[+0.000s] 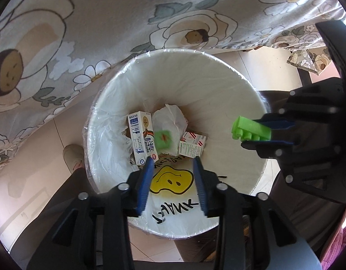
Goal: Collect trash
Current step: 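Lower the cube and brick into the bin and open both tools, then raise both open tools from the bin and move them over the bed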
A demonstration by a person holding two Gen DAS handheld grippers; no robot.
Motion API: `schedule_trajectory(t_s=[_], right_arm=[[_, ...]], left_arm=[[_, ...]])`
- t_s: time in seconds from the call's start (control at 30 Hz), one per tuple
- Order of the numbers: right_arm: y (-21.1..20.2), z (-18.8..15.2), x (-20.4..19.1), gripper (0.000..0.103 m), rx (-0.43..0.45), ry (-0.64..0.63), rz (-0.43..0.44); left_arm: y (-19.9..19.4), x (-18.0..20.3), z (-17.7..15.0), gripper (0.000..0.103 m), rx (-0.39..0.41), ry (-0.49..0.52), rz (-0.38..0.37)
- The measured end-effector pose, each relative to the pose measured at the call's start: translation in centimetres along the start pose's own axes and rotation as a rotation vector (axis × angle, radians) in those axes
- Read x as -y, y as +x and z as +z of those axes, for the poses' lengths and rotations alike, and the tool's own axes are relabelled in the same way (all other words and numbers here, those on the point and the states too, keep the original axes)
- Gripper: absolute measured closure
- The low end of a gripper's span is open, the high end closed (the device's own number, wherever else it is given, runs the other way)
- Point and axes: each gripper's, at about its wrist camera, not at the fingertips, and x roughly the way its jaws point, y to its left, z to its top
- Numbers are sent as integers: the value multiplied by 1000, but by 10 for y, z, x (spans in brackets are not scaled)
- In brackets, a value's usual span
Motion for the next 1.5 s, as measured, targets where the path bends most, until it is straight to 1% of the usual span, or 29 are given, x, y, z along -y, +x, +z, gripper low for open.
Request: schedule_trajectory(t_s=[0.13,0.17,0.2,0.27,0.6,0.73,0.93,1.1,1.23,1.37,1.47,1.5], right_arm=[[4,2,2,80,-9,8,-1],[5,2,3,75,-12,9,-3],[6,2,3,66,-12,10,-6],[7,2,3,60,-10,13,-15],[5,-2,0,60,5,6,-2],[-2,-3,-1,60,15,8,-3],[-17,-5,-3,60,46,12,-15],[-36,-11,-5,60,81,11,-31],[-55,-19,-6,60,117,17,-47],[-76,-26,-6,60,153,16,-69],[-95,-30,-7,60,183,12,-91],[-102,-32,-6,60,193,11,-97]], left_arm=[[0,0,1,64,-1,-4,-3],[1,-1,1,64,-3,-5,-4],[1,-1,1,63,-4,-7,-4],[1,0,1,62,-7,-6,-5],[1,1,0,62,-10,-4,11],[0,2,-1,62,-12,-2,18],[-13,7,-2,62,13,9,40],[-32,13,-4,62,46,21,55],[-55,22,-6,62,85,48,77],[-81,31,-9,62,128,68,84],[-102,39,-10,58,164,87,99],[-110,42,-9,55,178,93,107]])
